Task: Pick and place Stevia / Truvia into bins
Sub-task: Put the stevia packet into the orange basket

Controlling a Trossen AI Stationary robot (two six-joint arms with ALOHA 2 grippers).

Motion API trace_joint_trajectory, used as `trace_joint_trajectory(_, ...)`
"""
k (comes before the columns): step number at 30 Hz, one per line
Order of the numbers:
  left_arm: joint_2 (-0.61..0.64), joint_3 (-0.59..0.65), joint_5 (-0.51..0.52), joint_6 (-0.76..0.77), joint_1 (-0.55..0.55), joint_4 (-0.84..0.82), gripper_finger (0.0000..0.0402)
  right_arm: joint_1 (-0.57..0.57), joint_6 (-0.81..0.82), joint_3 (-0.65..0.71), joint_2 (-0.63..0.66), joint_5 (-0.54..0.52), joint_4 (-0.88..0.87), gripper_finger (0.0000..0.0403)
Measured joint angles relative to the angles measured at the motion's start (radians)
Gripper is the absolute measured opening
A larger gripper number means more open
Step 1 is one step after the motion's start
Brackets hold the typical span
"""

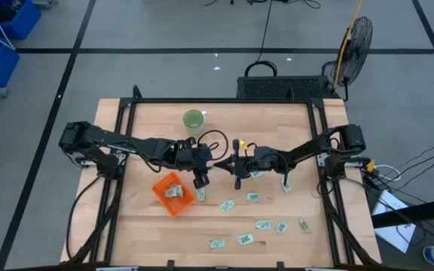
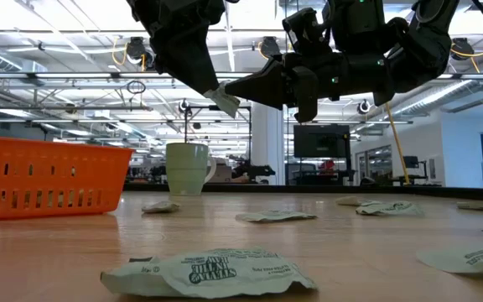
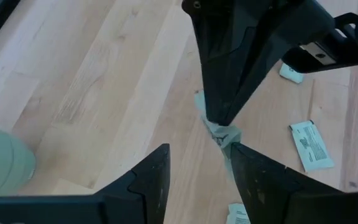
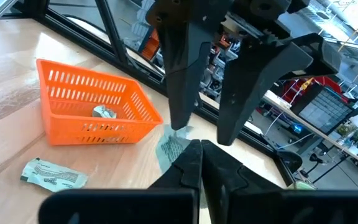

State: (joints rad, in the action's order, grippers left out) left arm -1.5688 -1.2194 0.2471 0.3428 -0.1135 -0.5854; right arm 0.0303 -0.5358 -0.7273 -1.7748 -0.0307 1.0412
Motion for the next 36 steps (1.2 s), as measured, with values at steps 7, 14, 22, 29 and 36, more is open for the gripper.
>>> trace_joint_trajectory(7,0.0,0.0,-0.038,0.003,0.0,0.0,0.0152,0.0,-0.002,0.0,0.0,-0.048,-0.003,0.0)
trace_joint_trajectory(14,0.0,0.0,-0.037,0.002,0.004,0.0,0.0125,0.0,-0.003,0.0,0.0,-0.047,-0.008,0.0)
trace_joint_trajectory(22,-0.054,0.0,-0.037,-0.032,0.004,-0.029,0.0126,0.0,-0.035,0.0,0.0,-0.124,-0.049,0.0)
trace_joint_trajectory(29,-0.205,0.0,-0.003,-0.128,0.008,-0.025,0.0185,0.005,-0.007,0.0,0.073,-0.178,-0.304,0.0)
trace_joint_trajectory(36,-0.331,0.0,-0.015,-0.289,0.009,0.056,0.0213,-0.015,0.139,0.001,0.217,-0.18,-0.576,0.0)
